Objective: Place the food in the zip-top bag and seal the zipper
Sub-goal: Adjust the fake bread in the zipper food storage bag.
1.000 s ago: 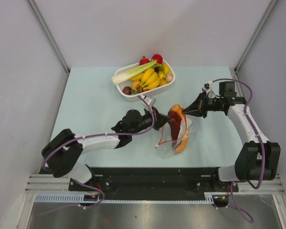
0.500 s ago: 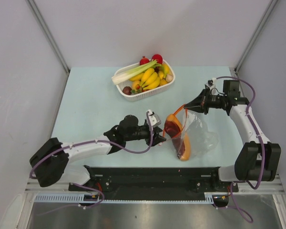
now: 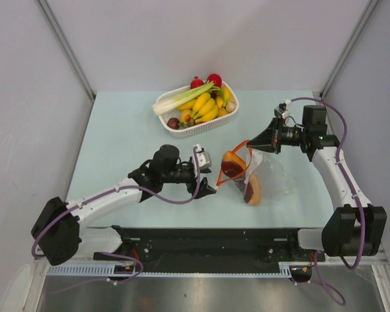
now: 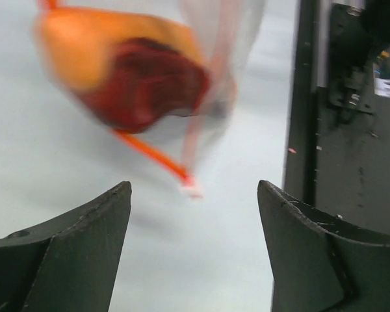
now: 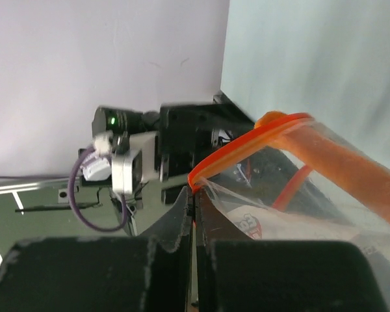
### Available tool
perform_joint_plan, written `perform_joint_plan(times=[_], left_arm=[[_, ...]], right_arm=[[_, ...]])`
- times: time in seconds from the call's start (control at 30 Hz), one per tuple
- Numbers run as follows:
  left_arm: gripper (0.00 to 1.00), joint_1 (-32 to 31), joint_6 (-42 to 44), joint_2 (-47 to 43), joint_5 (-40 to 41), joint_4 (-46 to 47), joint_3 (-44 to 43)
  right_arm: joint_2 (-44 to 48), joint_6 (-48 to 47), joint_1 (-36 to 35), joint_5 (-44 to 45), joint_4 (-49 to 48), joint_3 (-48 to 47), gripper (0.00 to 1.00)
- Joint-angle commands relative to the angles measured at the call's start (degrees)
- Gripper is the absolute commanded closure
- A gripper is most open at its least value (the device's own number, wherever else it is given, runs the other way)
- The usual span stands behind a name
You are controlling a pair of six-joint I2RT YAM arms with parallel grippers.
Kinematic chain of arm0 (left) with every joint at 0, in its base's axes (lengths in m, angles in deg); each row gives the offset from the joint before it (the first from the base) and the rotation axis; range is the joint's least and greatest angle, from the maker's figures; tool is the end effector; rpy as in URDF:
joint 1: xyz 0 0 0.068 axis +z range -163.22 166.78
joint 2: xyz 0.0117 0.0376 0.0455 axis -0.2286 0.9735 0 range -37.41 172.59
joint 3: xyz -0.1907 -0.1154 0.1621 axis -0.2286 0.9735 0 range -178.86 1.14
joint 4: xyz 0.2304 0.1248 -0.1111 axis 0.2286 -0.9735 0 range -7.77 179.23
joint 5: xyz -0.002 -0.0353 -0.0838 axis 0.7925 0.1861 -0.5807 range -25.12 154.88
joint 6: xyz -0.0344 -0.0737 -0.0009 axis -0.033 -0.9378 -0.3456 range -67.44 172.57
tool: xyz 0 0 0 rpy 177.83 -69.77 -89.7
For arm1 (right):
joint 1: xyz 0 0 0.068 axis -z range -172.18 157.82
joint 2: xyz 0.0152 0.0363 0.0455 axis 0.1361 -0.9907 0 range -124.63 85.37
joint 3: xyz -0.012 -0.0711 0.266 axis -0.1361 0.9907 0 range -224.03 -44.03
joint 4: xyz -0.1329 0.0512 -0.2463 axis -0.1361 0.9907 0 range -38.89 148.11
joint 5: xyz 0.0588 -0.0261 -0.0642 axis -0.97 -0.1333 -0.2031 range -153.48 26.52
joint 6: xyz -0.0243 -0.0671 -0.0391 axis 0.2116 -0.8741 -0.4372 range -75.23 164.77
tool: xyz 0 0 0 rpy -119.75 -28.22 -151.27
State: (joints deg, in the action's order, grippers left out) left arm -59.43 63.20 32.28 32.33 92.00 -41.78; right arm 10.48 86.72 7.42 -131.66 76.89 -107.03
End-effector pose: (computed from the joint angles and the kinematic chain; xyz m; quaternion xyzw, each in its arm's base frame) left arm 0.1920 -0.2550 0.2417 0.5175 0.6354 -0.3835 0.4260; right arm 0.3053 0.0677 0.3131 0.0325 0.7826 0.6010 0.1588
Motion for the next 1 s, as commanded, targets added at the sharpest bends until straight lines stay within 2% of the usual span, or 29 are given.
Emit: perform_joint_plan(times=[0.0, 0.17, 0.3, 0.43, 0.57, 0.67, 0.77, 0.8, 0.87, 0.9, 0.93, 0.97], left_arm=[[0.16, 7.36, -6.76, 5.26, -1.54, 6.11, 0.55], [0.03, 8.86, -7.73, 7.92, -12.51, 9.09, 1.95], [0.00, 8.07, -11.58, 4.32, -15.60, 17.69, 8.27], [0.01, 4.84, -12.66, 4.39, -11.41, 20.70, 9.78], [0.04, 4.29, -16.34, 11.42, -3.76, 23.16, 5.93], [0.11, 4.21, -17.05, 16.52, -2.25, 23.77, 2.59], [0.27, 3.85, -17.40, 19.34, -3.21, 23.08, -0.40], [0.47, 3.85, -17.23, 19.52, -4.52, 22.29, -1.11], [0.74, 3.85, -14.96, 17.33, -5.32, 18.62, -2.34], [0.95, 3.94, -13.20, 15.93, -5.93, 15.81, -2.87], [1.00, 4.03, -11.18, 12.00, -5.85, 12.47, -3.57], [1.00, 4.12, -6.90, 9.87, -5.85, 5.83, -4.71]], right_arm=[[2.56, -0.73, -1.27, -2.83, -0.91, -0.72, 1.00], [2.65, 0.06, -1.71, -2.75, -1.96, -0.63, 1.00], [2.56, 0.23, -1.88, -2.83, -2.05, -0.72, 1.00], [2.12, 0.58, -2.23, -3.01, -2.84, -0.63, 1.00], [2.21, 0.76, -2.32, -3.27, -3.11, -0.63, 1.00], [2.30, 0.23, -2.32, -3.36, -2.32, -0.72, 1.00], [2.03, 0.41, -2.15, -3.54, -2.40, -0.72, 1.00], [2.12, 0.41, -2.14, -3.54, -2.58, -0.63, 1.00], [2.21, 0.32, -1.53, -3.62, -2.58, -0.63, 1.00], [2.38, 0.15, -1.27, -3.54, -2.40, -0.72, 1.00], [2.30, -0.03, -0.92, -3.45, -2.31, -0.63, 1.00], [2.56, -0.38, -0.13, -2.84, -1.97, -0.72, 1.00]])
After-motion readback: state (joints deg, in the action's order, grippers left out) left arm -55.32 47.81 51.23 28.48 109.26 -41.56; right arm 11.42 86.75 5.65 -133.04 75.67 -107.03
